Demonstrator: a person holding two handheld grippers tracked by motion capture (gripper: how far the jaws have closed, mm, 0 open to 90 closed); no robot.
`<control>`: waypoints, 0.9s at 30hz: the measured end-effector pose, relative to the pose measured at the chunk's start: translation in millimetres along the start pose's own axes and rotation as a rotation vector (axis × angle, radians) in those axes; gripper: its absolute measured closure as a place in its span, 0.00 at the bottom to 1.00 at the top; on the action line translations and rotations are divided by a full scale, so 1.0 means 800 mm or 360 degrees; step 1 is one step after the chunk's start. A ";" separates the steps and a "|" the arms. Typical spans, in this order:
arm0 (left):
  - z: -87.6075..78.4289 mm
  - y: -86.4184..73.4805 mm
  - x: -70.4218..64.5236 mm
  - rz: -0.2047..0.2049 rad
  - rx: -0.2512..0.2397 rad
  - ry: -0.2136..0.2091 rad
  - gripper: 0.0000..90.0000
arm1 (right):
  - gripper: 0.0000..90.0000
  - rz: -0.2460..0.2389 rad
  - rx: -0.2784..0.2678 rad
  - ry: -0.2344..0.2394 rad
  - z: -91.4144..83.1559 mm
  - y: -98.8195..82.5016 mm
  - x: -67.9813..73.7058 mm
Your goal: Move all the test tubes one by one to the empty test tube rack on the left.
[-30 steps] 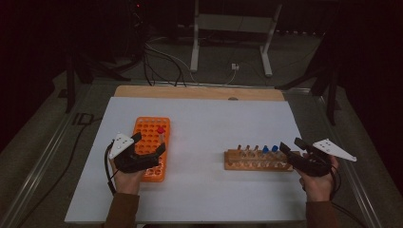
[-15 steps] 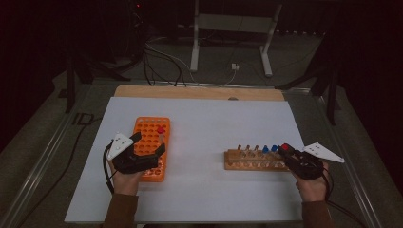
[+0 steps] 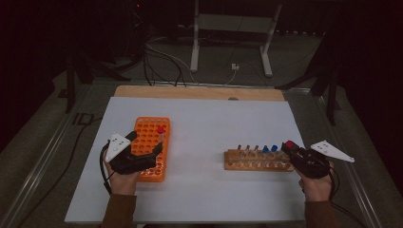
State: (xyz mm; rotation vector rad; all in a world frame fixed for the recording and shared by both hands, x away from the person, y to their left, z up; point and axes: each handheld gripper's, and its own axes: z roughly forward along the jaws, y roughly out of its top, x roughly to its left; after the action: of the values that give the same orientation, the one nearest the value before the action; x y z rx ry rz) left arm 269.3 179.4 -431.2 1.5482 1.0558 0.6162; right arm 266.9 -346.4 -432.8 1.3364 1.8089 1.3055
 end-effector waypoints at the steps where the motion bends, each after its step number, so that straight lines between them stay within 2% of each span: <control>1: 0.000 0.000 0.000 -0.0003 -0.0003 0.0002 0.01 | 0.78 0.0001 -0.0007 -0.0001 -0.002 0.003 0.000; 8: 0.000 -0.002 0.002 -0.0009 0.0006 0.0033 0.01 | 0.78 -0.0020 -0.0088 -0.0003 -0.022 0.024 0.003; 13: 0.003 -0.003 -0.001 -0.0001 0.0020 0.0029 0.01 | 0.78 -0.0031 -0.0153 0.0031 -0.039 0.038 0.007; 18: 0.008 -0.004 -0.010 0.0021 0.0038 0.0009 0.01 | 0.78 -0.0067 -0.0142 0.0110 -0.043 0.045 0.021; 23: 0.016 -0.004 -0.025 0.0052 0.0057 -0.0024 0.01 | 0.78 -0.0132 -0.0121 0.0203 -0.038 0.049 0.040; 27: 0.024 -0.003 -0.043 0.0094 0.0070 -0.0070 0.01 | 0.78 -0.0120 -0.0120 0.0300 -0.033 0.052 0.053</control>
State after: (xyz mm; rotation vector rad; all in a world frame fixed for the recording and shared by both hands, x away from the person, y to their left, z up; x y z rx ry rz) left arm 268.4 140.2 -433.3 1.6293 0.9992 0.6000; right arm 246.1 -315.8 -379.5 1.1267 1.8942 1.4857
